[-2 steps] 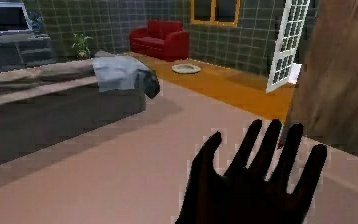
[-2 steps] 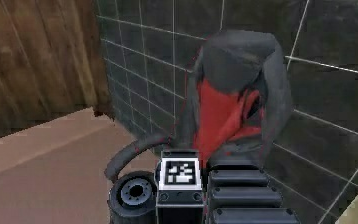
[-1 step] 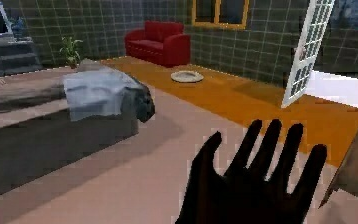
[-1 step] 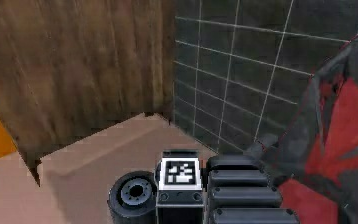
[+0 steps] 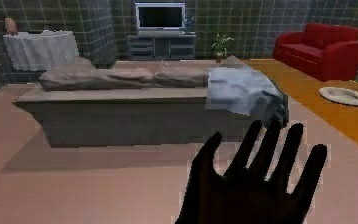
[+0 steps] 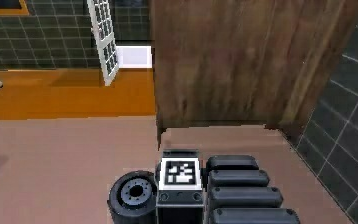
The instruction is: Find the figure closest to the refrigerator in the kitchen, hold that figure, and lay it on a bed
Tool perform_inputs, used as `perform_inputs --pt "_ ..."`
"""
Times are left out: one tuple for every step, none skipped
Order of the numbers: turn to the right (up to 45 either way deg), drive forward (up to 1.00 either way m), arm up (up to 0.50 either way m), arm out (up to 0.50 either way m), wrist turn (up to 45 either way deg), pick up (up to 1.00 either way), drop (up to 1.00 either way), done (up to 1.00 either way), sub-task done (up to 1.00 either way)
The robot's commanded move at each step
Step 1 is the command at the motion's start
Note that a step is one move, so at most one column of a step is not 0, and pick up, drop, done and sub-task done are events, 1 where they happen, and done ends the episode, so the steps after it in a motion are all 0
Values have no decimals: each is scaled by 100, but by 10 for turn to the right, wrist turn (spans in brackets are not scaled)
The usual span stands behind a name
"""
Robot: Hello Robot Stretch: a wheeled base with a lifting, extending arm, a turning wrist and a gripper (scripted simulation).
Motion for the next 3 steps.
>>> perform_inputs --pt "0 65 0 0 0 0 0 0 0" --pt "-450 0 0 0 0 0 0 0 0" --pt "0 70 0 0 0 0 0 0 0"
